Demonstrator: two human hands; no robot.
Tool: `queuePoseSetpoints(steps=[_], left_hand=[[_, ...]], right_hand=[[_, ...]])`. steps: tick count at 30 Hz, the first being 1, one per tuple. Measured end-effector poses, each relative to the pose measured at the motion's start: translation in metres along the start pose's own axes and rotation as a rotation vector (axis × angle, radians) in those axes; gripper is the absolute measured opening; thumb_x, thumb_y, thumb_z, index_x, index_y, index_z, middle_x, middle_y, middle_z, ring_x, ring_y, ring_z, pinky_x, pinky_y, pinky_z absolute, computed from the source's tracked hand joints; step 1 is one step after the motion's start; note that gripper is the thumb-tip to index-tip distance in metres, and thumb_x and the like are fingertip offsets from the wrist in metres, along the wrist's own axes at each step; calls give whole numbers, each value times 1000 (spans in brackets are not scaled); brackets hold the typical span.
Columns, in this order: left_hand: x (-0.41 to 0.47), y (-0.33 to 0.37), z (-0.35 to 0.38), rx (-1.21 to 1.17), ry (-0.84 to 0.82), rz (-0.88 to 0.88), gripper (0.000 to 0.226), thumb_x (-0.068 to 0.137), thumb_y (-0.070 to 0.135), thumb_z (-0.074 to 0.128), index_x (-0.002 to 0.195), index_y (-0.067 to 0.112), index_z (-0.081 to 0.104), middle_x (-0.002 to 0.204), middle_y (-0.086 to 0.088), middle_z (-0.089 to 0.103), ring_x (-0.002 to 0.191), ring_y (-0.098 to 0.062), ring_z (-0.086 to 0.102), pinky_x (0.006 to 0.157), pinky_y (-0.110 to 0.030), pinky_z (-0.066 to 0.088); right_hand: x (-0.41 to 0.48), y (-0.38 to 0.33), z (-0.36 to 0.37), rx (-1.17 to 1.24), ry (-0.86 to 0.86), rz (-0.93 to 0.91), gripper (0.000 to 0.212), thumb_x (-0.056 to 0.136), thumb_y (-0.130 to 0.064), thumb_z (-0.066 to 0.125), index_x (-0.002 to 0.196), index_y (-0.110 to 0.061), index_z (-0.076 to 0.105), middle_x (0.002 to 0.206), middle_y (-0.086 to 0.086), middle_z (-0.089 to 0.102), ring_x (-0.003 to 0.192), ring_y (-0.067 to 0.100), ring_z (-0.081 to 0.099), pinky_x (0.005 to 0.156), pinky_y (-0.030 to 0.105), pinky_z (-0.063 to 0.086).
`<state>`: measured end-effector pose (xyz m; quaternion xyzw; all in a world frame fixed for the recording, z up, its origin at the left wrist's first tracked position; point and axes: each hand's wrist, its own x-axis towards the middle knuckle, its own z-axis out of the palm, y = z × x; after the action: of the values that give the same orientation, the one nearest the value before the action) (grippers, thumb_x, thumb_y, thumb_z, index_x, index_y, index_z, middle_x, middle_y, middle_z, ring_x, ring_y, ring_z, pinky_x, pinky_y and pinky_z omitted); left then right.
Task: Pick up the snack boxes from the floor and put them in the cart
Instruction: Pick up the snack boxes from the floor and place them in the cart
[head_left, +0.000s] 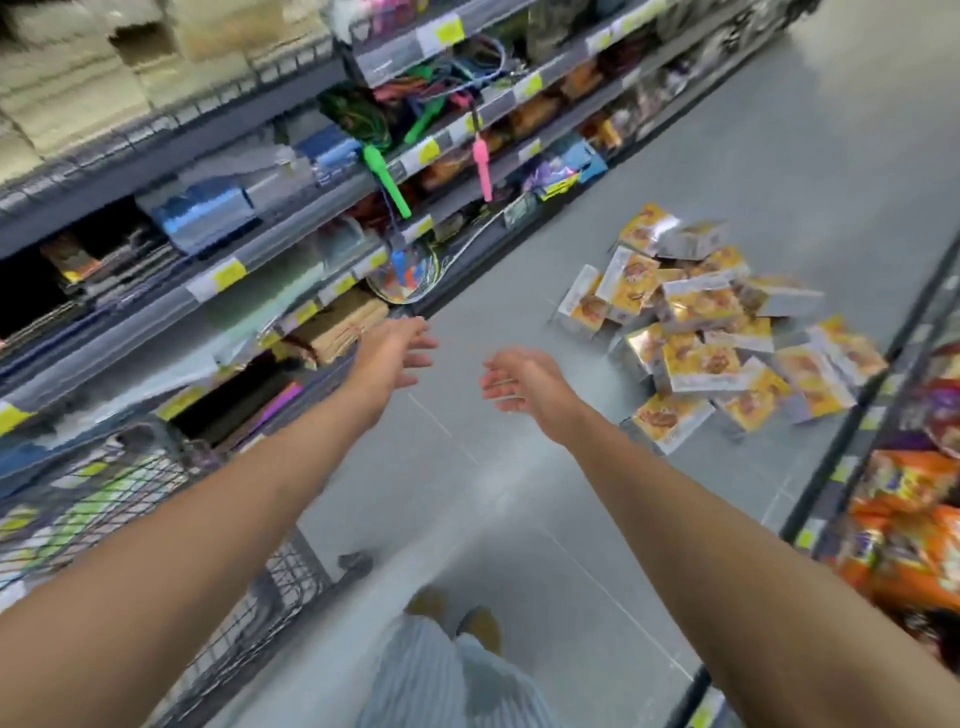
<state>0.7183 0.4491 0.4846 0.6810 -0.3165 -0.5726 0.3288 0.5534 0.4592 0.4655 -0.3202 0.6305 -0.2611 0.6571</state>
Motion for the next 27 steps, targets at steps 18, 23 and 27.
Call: queuePoseSetpoints(steps=[18, 23, 27], left_hand=[[140, 100, 314, 317, -531, -34, 19, 95, 35, 48, 109, 24, 54, 118, 1, 62, 100, -16, 59, 87, -33, 42], [194, 101, 396, 461, -599, -87, 14, 94, 35, 51, 105, 27, 50, 117, 2, 54, 107, -16, 52, 93, -36, 40], [223, 86, 455, 522, -655, -119, 20, 93, 35, 52, 110, 24, 48, 113, 0, 50, 106, -17, 49, 87, -33, 40]], right_hand=[[107, -23, -275, 264, 370, 86, 10, 94, -20, 54, 89, -14, 61, 81, 5, 66, 72, 18, 63, 62, 26, 46], [154, -18, -340, 393, 517, 126, 8, 93, -18, 55, 91, -13, 61, 79, 5, 66, 71, 19, 63, 64, 28, 46], [175, 1, -383, 481, 579, 163, 6, 94, -15, 55, 91, -11, 58, 77, 6, 64, 65, 18, 60, 49, 21, 47]])
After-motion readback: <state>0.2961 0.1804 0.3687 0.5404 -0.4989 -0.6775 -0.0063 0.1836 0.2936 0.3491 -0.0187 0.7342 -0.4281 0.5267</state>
